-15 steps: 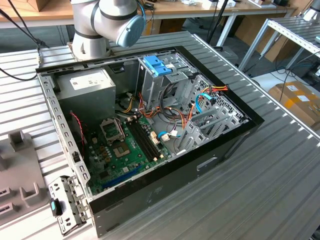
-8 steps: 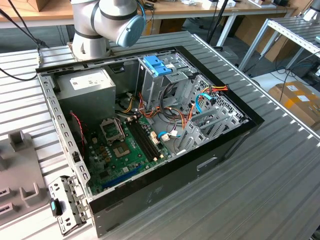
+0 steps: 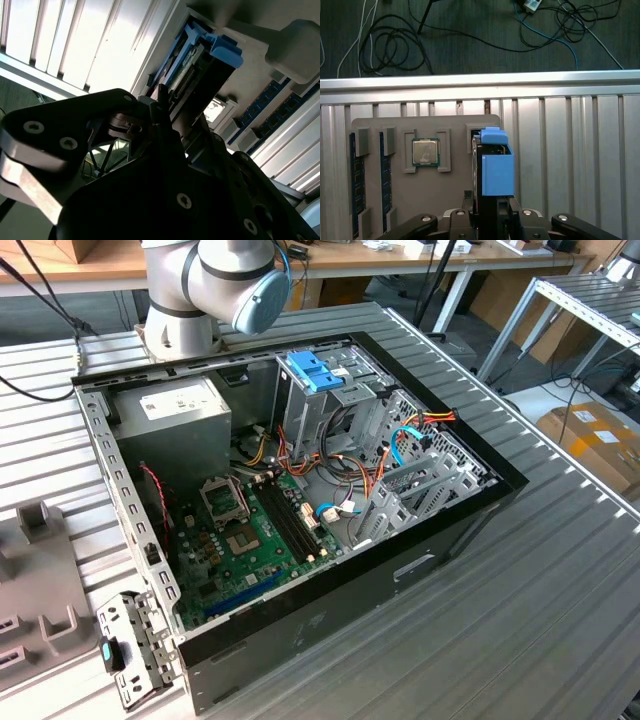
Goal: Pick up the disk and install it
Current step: 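Pick up the disk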
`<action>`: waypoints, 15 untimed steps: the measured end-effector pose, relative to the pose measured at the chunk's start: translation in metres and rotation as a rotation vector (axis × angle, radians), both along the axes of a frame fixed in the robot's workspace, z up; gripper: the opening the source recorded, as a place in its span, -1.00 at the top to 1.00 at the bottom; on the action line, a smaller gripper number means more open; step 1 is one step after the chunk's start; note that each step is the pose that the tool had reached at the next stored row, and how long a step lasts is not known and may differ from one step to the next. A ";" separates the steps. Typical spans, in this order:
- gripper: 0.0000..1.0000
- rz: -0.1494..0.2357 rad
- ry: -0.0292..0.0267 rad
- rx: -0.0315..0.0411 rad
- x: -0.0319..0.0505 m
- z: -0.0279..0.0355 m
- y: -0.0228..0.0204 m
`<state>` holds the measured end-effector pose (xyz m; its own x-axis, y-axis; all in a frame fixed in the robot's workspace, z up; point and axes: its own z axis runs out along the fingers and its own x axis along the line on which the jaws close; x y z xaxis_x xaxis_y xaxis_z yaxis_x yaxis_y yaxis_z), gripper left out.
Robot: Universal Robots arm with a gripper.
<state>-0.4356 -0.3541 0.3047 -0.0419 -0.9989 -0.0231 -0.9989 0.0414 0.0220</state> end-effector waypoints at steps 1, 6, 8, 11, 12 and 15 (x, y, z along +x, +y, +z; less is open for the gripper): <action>0.29 0.000 0.0000 0.0000 0.0000 0.0000 0.0000; 0.29 0.000 -0.0001 0.0000 0.0000 0.0050 0.0000; 0.29 0.000 0.0000 0.0000 0.0000 0.0099 0.0000; 0.29 0.000 0.0000 -0.0002 0.0000 0.0181 0.0000; 0.29 0.000 0.0000 -0.0005 0.0000 0.0212 0.0000; 0.29 0.000 0.0000 -0.0008 0.0000 0.0257 0.0000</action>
